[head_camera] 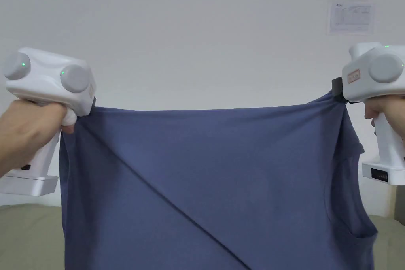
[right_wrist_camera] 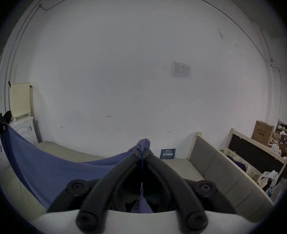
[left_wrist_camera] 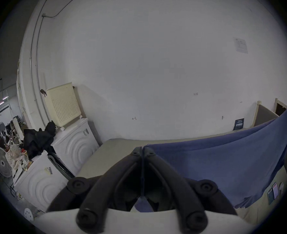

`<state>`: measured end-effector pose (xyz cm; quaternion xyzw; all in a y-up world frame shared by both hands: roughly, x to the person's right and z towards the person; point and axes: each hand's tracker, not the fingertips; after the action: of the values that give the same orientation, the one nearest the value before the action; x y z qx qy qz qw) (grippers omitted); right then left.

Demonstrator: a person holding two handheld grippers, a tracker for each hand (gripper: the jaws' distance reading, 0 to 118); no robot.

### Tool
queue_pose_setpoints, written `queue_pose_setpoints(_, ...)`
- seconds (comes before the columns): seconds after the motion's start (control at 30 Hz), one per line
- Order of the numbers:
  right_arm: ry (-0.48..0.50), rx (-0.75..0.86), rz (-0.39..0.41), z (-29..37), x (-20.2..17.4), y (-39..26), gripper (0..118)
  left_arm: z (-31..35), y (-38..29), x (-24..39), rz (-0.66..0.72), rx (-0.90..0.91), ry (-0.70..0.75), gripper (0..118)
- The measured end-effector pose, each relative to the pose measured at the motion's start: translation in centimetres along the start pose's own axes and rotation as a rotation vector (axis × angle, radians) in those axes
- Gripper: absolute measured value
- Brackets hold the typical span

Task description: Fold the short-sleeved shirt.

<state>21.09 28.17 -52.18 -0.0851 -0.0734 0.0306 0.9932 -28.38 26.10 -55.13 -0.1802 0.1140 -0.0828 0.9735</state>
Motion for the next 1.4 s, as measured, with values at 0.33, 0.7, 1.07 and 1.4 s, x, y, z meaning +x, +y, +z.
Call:
queue_pose_setpoints(0.33, -0.024, -0.093, 0.027, -6.8, -2.4, -6.2, 0, -8.2, -5.2, 2.7, -0.012, -0.075, 0.021, 1)
queue_pose_setpoints(0.7, 0.054, -0.379, 0.048, -2.9, -1.6, -25.6, 0, -10.3, -23.5, 4.7, -0.100, -0.284, -0.063, 1)
queue_pose_setpoints(1.07, 0.150, -0.540, 0.044, 14.2, 0.2, -42.1, 0, 1.1, -41.0, 1.0, -0.094, -0.439, -0.167, 1)
queue_pose_setpoints(1.4, 0.169, -0.564, -0.045, 27.8, 2.9, -48.3, 0, 12.6, -48.9, -3.3, -0.018, -0.485, -0.231, 1)
